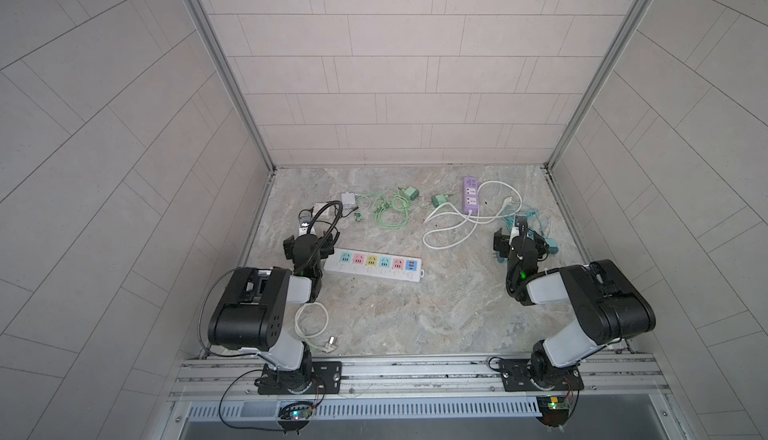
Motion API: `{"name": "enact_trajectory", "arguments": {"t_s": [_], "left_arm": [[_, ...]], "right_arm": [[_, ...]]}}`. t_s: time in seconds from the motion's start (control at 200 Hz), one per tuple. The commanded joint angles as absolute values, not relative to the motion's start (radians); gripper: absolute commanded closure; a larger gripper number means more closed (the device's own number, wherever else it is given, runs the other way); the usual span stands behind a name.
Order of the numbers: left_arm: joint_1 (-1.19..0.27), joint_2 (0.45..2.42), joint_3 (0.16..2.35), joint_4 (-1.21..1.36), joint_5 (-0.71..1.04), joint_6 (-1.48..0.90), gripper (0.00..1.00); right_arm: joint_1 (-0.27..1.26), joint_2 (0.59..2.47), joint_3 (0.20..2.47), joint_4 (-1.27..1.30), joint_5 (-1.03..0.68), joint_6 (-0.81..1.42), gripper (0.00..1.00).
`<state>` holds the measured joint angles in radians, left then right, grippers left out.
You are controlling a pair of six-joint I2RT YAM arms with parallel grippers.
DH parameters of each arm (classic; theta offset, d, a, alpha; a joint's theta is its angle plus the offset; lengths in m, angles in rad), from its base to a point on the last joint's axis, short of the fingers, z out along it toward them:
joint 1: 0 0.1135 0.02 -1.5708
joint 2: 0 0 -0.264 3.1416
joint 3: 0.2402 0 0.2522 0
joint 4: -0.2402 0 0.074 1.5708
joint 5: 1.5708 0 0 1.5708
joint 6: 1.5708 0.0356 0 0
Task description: Insert the plug
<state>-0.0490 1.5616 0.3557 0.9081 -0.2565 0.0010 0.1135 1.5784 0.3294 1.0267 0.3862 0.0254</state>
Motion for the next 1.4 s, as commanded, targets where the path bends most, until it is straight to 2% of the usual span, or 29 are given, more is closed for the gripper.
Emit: {"name": "enact_trajectory", "arguments": {"t_s": [0.0,0.125,0.225,0.39,0.46,0.545,0.63,0.701,0.981,1.101,1.246,1.396], "left_arm": [[-0.054,1.563,0.364,0.945,-0.27,0.01,0.0],[-0.082,1.537,0.347,0.964,-0.283,0.044,0.0],[-0.101,1.486,0.359,0.902,-0.324,0.057,0.0],[-0.219,1.319,0.399,0.718,-0.438,0.128,0.0],[-0.251,1.221,0.44,0.553,-0.444,0.053,0.0],[-0.257,1.11,0.489,0.348,-0.364,-0.052,0.0],[-0.257,1.027,0.532,0.174,-0.372,-0.256,0.0],[-0.257,0.991,0.598,-0.011,-0.378,-0.396,0.0],[-0.258,1.028,0.752,-0.367,-0.199,-0.577,0.0],[-0.261,1.056,0.786,-0.456,-0.155,-0.639,0.0],[-0.262,1.094,0.867,-0.637,-0.223,-0.719,0.0],[-0.272,1.159,0.946,-0.705,-0.134,-0.707,0.0]], "right_arm": [[0.124,1.592,0.326,1.077,0.403,-0.002,0.01],[0.137,1.541,0.324,1.038,0.395,-0.019,0.01],[0.167,1.427,0.365,0.866,0.412,-0.053,0.01],[0.205,1.212,0.441,0.593,0.435,-0.034,0.01],[0.208,1.145,0.491,0.44,0.411,0.025,0.01],[0.209,1.081,0.531,0.309,0.317,0.082,0.01],[0.214,1.04,0.577,0.174,0.203,0.148,0.01],[0.229,1.032,0.648,0.036,0.173,0.217,0.01],[0.316,1.034,0.736,-0.274,0.151,0.525,0.01],[0.318,1.049,0.735,-0.32,0.077,0.541,0.01],[0.328,1.078,0.78,-0.419,0.095,0.533,0.01],[0.331,1.145,0.824,-0.478,0.127,0.525,0.01]]}}
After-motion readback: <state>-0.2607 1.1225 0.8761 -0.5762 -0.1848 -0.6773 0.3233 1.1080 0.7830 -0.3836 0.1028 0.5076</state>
